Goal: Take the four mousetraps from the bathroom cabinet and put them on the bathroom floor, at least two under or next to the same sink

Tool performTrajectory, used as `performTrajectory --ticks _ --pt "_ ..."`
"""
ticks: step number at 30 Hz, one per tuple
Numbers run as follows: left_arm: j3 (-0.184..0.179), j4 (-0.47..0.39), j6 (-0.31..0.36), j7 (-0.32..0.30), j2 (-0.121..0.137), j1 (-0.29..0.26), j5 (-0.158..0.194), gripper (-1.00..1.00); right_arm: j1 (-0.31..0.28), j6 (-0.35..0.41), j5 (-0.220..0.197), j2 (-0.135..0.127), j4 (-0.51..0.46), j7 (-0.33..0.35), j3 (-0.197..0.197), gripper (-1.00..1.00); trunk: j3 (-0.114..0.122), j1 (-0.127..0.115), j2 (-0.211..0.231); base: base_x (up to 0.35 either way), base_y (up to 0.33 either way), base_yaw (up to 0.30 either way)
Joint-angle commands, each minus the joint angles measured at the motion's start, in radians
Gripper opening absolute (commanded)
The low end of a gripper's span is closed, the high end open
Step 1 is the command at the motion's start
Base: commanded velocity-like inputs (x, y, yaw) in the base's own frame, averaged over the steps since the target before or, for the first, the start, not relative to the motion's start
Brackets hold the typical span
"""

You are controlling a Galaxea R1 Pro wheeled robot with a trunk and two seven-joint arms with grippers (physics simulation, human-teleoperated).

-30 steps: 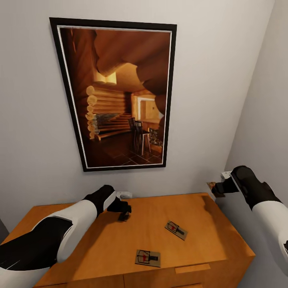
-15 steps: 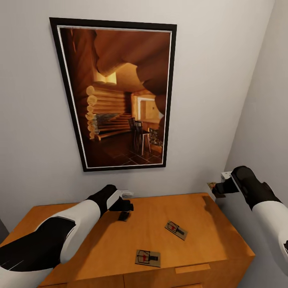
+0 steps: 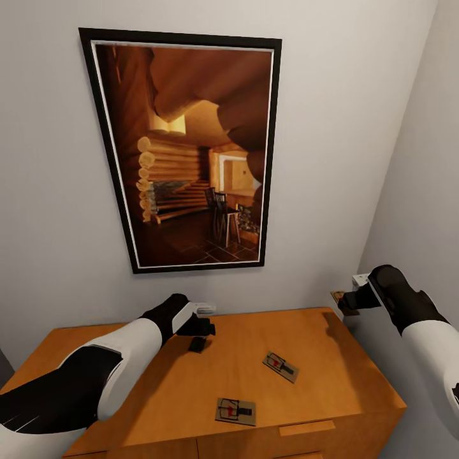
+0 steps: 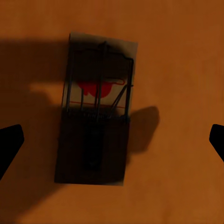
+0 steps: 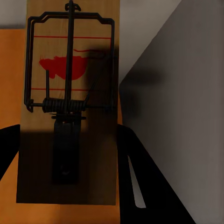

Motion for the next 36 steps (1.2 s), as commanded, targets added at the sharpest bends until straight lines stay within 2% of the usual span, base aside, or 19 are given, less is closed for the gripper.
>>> performTrajectory --ticks 1,24,27,30,33,36 --pt "-0.007 -0.001 0.004 0.003 0.000 -0.001 0.008 1.00 -0.001 0.003 0.008 -0.001 -0.001 0.008 0.004 -1.00 -0.002 0.000 -0.002 0.000 0.000 0.000" --pt "-0.010 -0.001 0.006 0.018 0.000 -0.001 0.000 1.00 -0.001 0.003 0.008 -0.003 0.000 0.009 0.002 -1.00 -0.002 0.000 -0.002 0.000 0.000 0.000" --pt "-0.010 -0.001 0.007 0.062 0.000 -0.001 0.000 1.00 -0.001 0.003 0.008 -0.003 0.000 0.009 0.002 -1.00 -0.002 0.000 -0.002 0.000 0.000 0.000" --pt "-0.010 -0.001 0.009 0.144 0.000 -0.001 0.002 1.00 -0.001 0.003 0.008 -0.003 0.001 0.009 0.002 -1.00 -0.002 0.000 -0.002 0.000 0.000 0.000" --pt "-0.010 -0.002 0.010 0.188 0.000 -0.001 0.004 1.00 -0.001 0.003 0.008 -0.003 0.001 0.009 0.002 -1.00 -0.002 0.000 -0.002 0.000 0.000 0.000" --pt "-0.010 -0.002 0.010 0.205 0.000 -0.001 0.005 1.00 -0.001 0.003 0.008 -0.004 0.000 0.009 0.002 -1.00 -0.002 0.000 -0.002 0.000 0.000 0.000"
